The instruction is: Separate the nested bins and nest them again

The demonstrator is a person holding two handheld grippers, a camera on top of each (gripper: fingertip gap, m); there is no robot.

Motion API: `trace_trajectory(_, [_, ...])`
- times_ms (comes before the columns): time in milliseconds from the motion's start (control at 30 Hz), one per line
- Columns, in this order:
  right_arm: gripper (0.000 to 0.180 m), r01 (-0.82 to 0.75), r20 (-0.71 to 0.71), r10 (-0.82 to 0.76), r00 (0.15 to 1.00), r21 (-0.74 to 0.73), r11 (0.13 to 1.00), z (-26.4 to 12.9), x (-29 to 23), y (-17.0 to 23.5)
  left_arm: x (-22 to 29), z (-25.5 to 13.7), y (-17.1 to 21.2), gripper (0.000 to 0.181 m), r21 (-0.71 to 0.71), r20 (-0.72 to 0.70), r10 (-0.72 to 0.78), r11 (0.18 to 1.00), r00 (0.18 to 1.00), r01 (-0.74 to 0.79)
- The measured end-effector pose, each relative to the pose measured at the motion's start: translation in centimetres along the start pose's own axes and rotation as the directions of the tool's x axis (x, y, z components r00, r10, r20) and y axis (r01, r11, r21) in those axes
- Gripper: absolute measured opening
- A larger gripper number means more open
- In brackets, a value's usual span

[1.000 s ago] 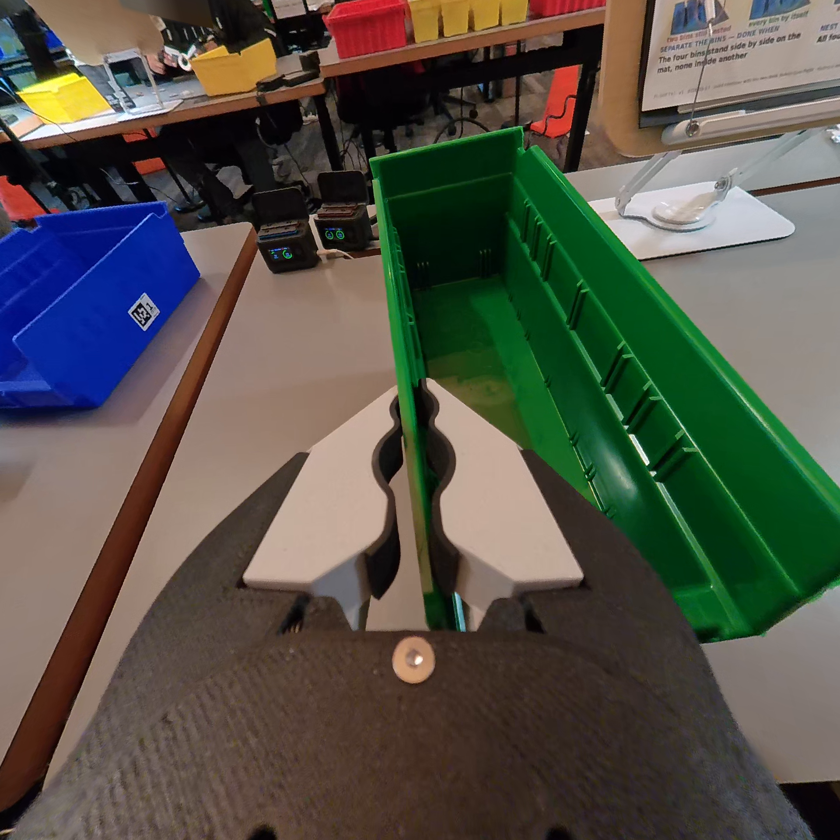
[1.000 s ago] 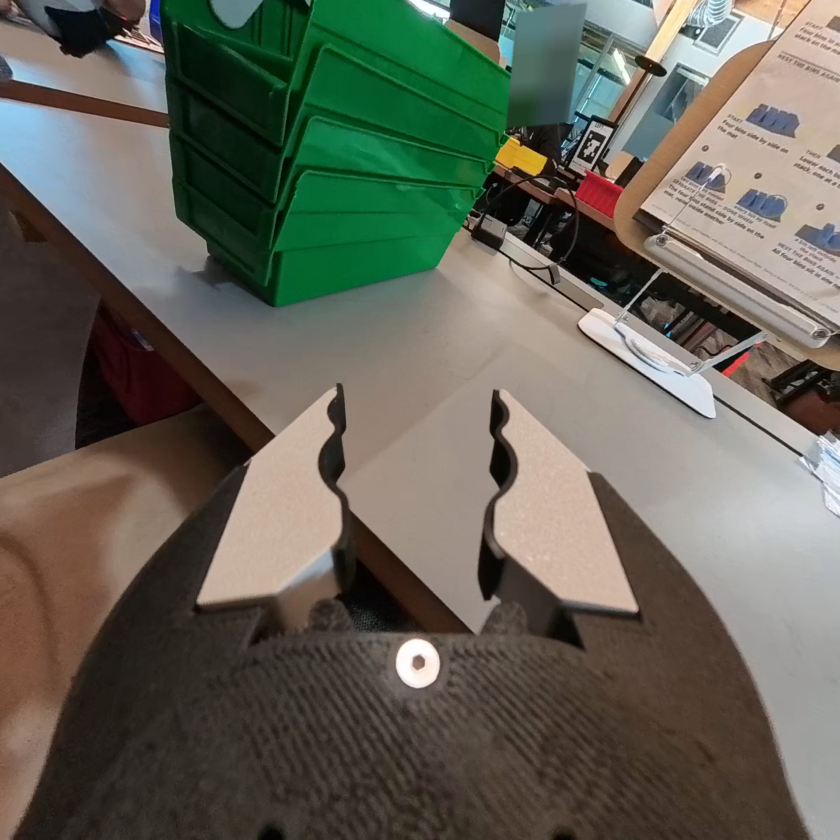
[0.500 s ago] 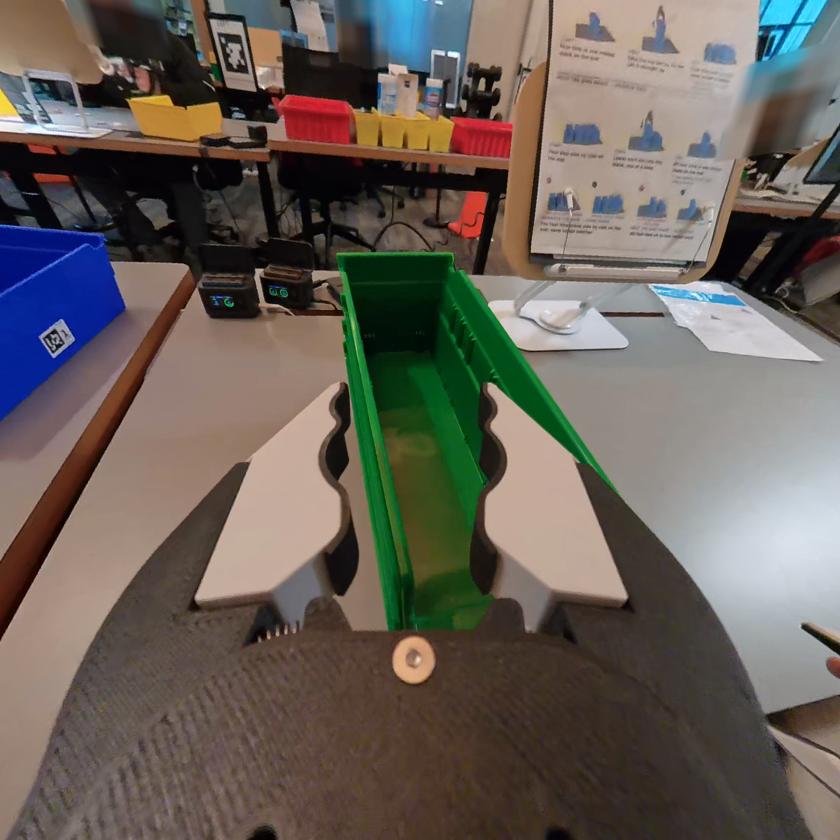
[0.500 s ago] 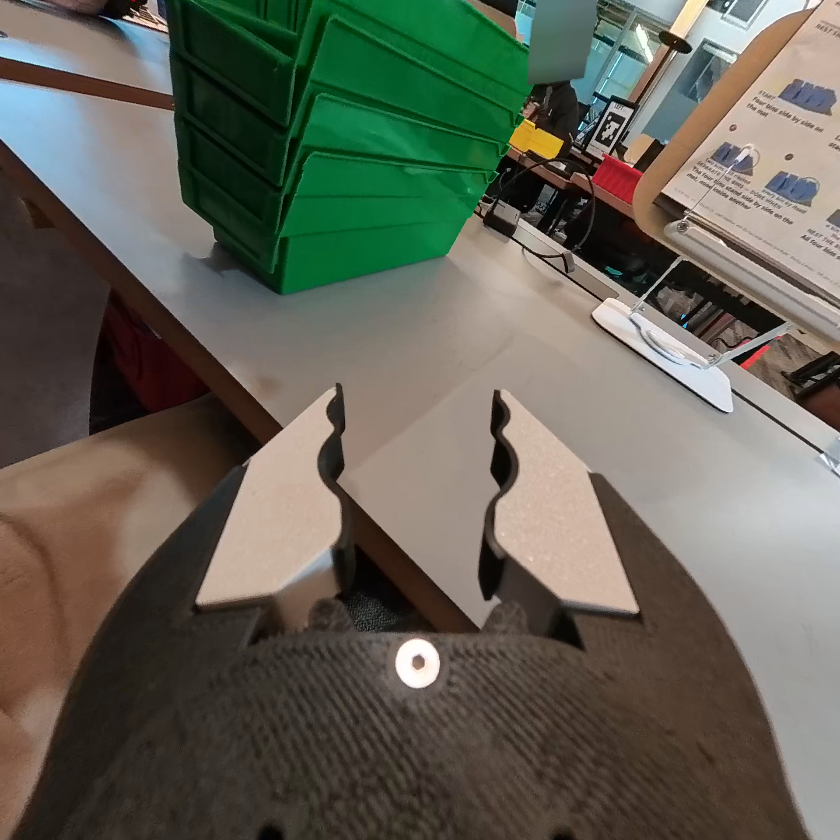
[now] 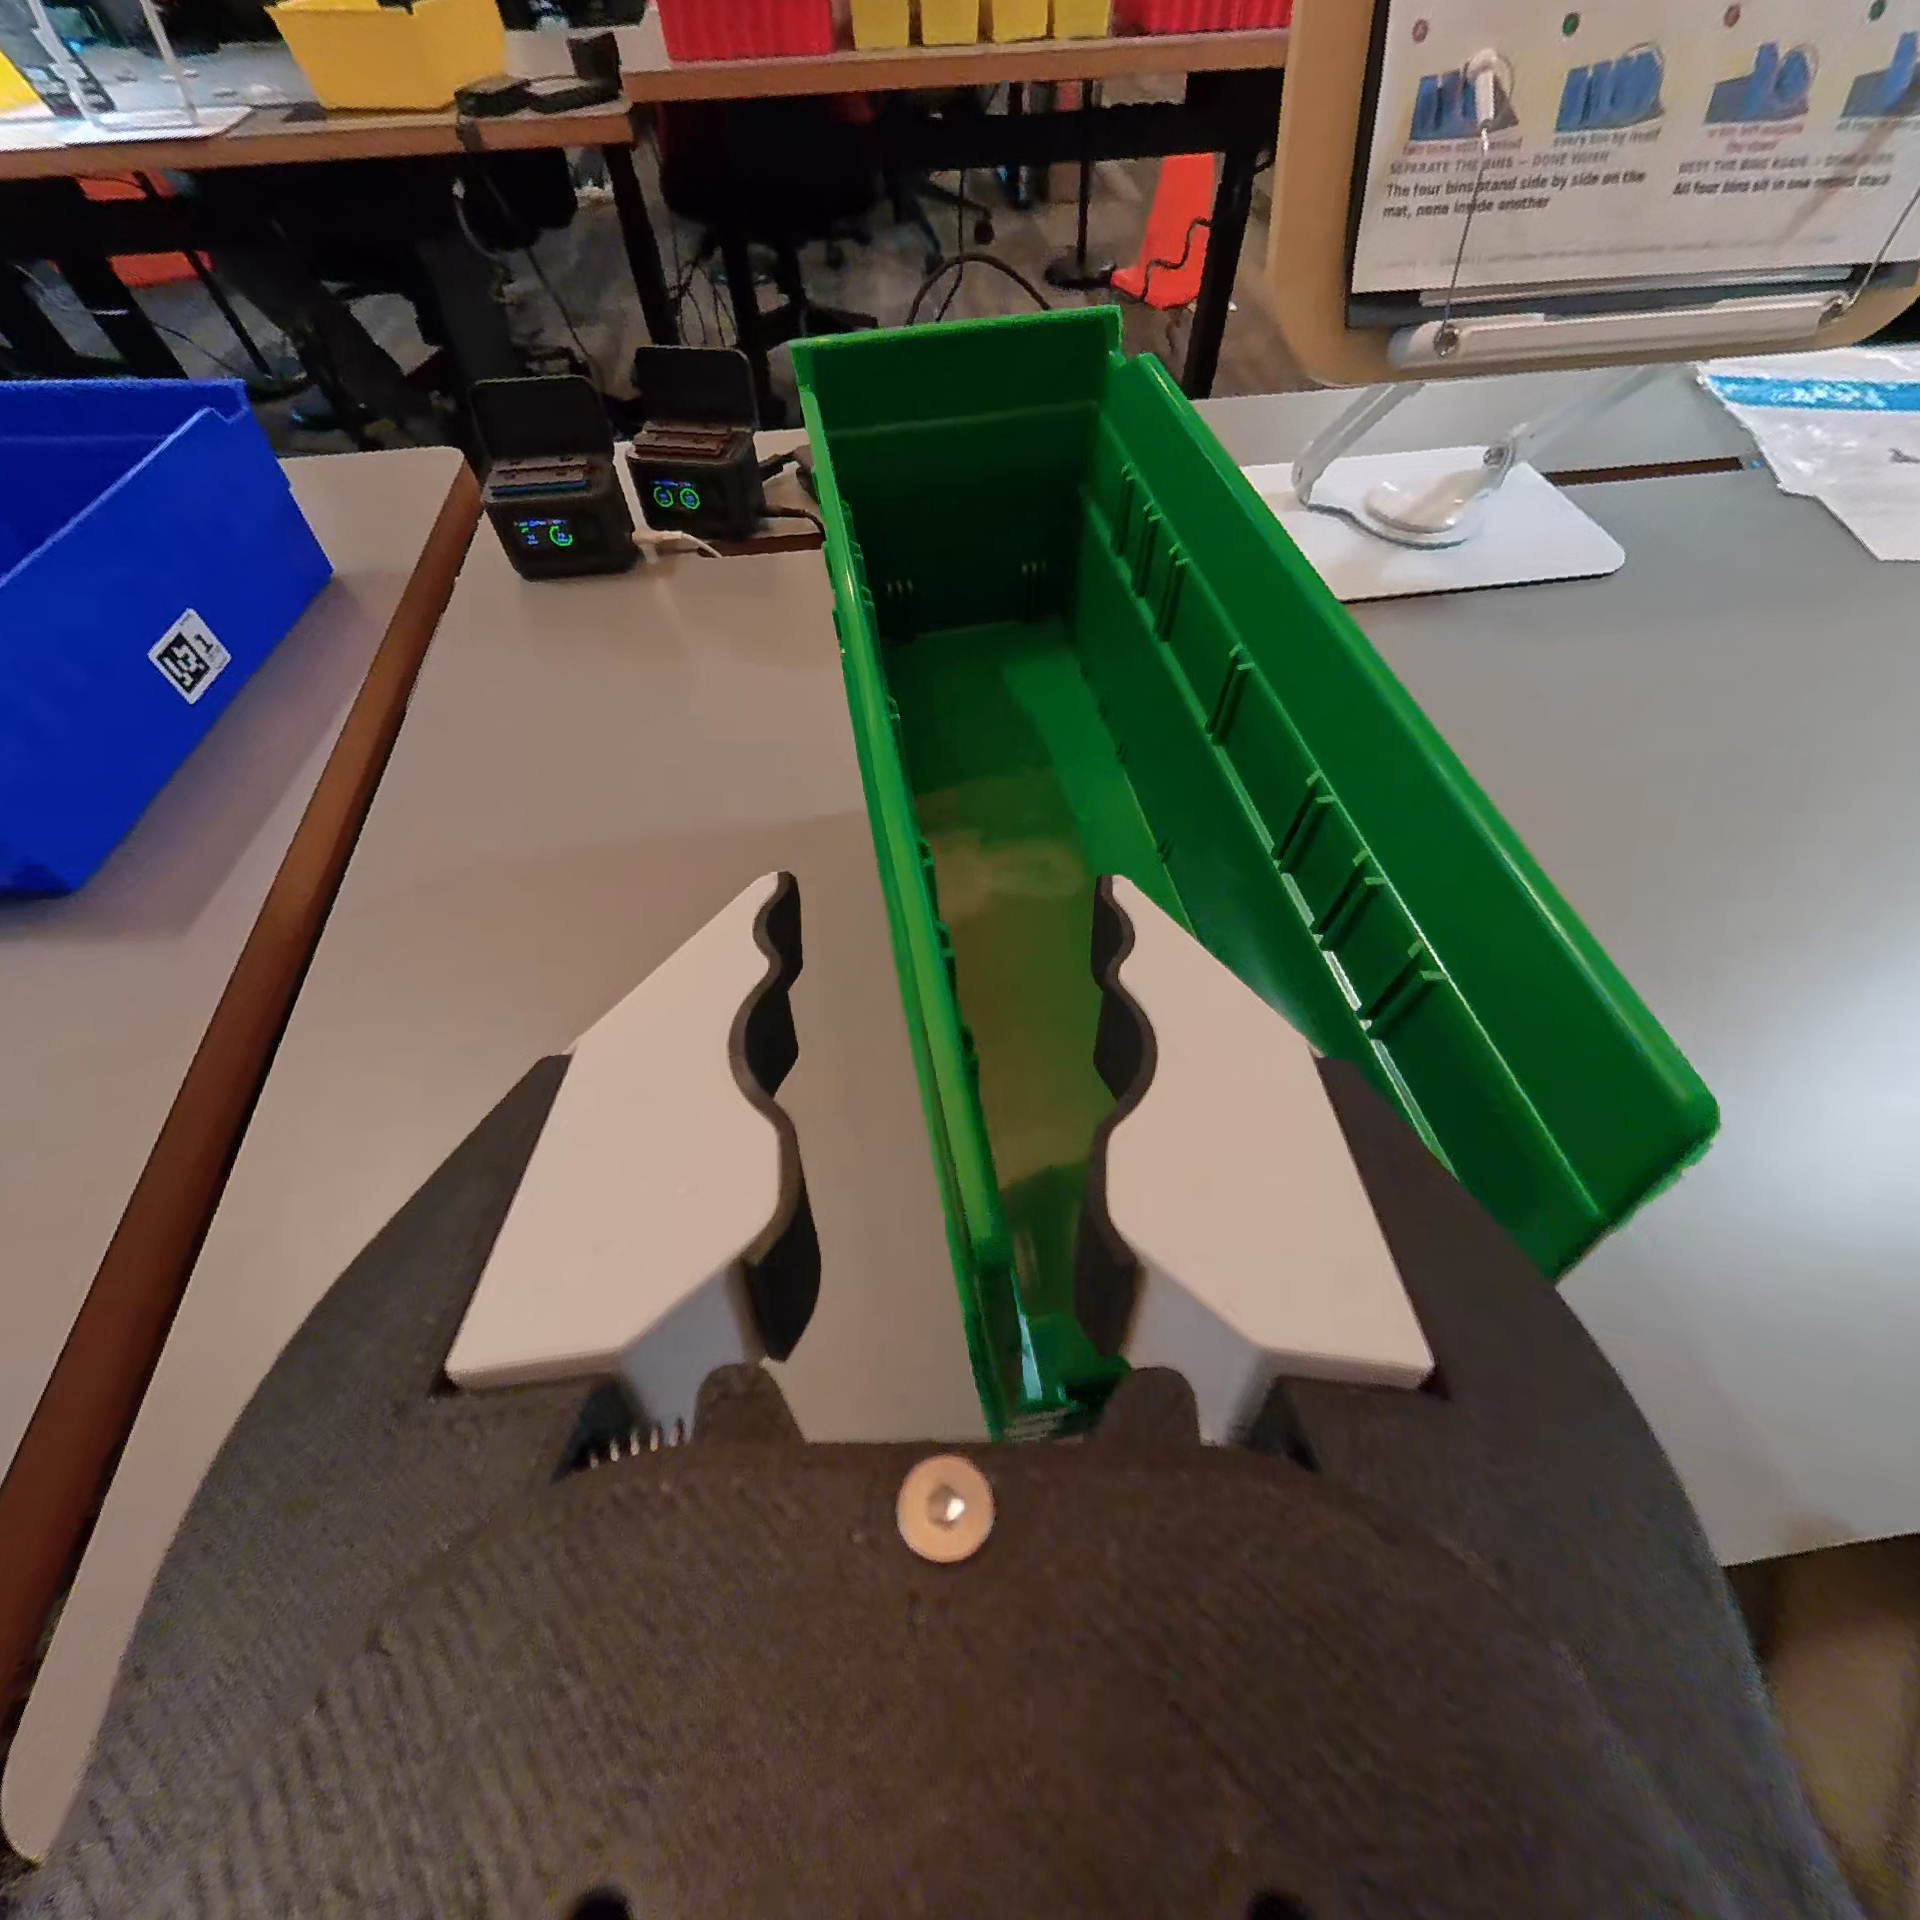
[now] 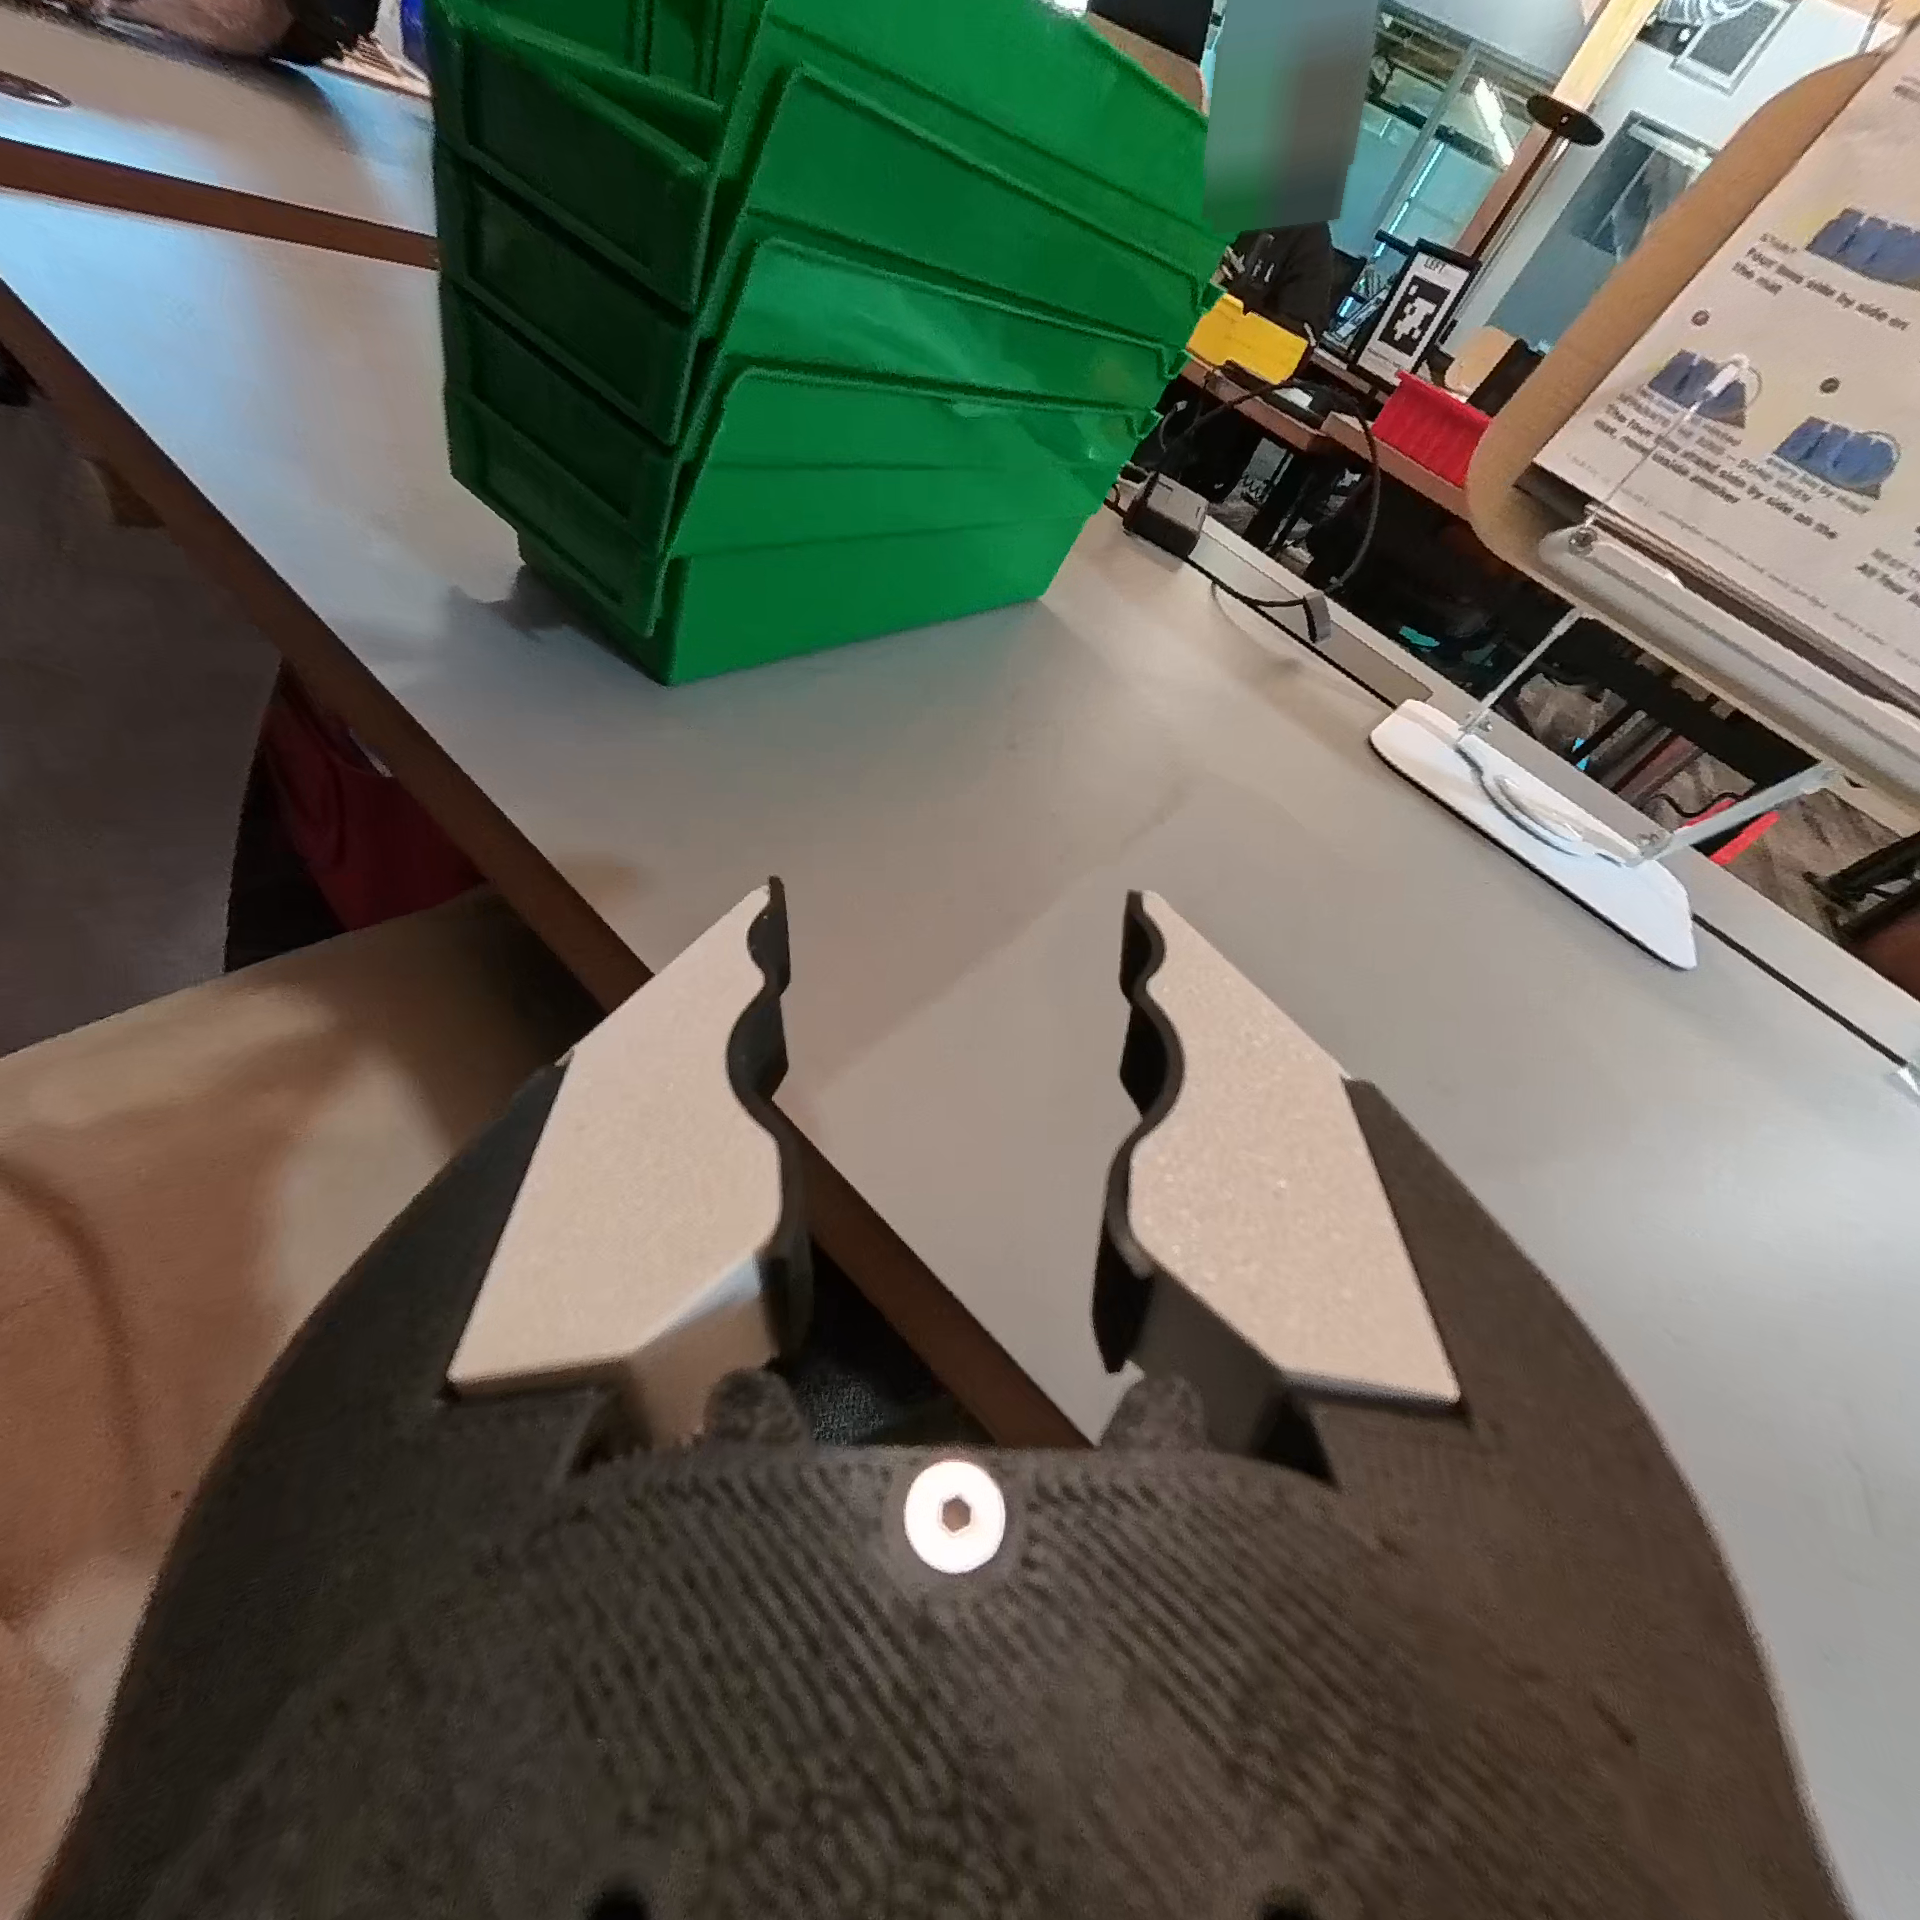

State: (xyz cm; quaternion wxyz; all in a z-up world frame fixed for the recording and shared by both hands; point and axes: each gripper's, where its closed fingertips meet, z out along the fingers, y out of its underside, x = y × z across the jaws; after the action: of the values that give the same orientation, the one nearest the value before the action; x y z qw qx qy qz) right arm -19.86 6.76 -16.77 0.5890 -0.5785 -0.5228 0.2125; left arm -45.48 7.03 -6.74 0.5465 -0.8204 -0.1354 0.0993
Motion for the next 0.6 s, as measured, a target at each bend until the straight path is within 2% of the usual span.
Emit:
trace_trajectory(367, [0.063,-0.056,0.150,0.050,0.987,0.036,0.998,1.7,-3.1,-1.6,-0.2,-2.6,3.3,0.056,-0.067,0.017,0.032,0.997,0.999,-0.030])
trace_trajectory(600, [0.063,-0.116,0.230,0.108,0.967,0.022,0.993,2.6,-4.4,-2.1,0.0,-3.3,3.9,0.057,0.030,0.056,0.029,0.999,0.998,-0.030])
